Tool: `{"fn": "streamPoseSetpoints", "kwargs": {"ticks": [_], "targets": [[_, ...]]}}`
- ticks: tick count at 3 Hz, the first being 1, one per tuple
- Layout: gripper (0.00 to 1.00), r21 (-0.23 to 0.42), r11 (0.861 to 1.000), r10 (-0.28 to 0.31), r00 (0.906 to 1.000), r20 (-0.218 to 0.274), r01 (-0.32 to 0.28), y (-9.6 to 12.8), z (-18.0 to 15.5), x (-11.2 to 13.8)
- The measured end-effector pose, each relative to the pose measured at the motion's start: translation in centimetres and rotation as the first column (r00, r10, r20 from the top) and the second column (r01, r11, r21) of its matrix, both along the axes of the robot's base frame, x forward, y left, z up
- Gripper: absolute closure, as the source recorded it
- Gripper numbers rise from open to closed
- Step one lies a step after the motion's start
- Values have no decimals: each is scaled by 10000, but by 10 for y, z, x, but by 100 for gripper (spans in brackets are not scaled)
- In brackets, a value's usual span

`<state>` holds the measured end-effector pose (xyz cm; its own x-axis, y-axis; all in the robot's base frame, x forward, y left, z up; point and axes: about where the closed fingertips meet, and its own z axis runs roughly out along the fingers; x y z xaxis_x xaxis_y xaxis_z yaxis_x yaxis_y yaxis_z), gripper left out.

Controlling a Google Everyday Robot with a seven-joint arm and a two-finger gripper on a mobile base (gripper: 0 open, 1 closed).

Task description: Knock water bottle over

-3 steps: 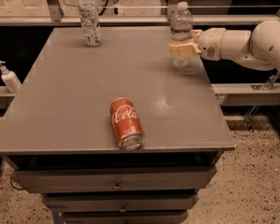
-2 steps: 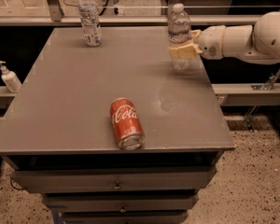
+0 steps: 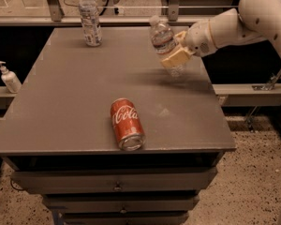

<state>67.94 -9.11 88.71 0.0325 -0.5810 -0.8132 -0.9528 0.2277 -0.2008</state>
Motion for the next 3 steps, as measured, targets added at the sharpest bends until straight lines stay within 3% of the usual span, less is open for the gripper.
{"fn": "streamPoseSetpoints", "kwargs": {"ticks": [1,2,3], "targets": [[100,-2140,9615,1772,9842,20,-1727,34,-9,-27],[100,-4016,8648,3223,9465,-161,-3013,54,-18,-50],[100,-5479,7466,4281,9029,-387,-3775,65,-27,-69]]}}
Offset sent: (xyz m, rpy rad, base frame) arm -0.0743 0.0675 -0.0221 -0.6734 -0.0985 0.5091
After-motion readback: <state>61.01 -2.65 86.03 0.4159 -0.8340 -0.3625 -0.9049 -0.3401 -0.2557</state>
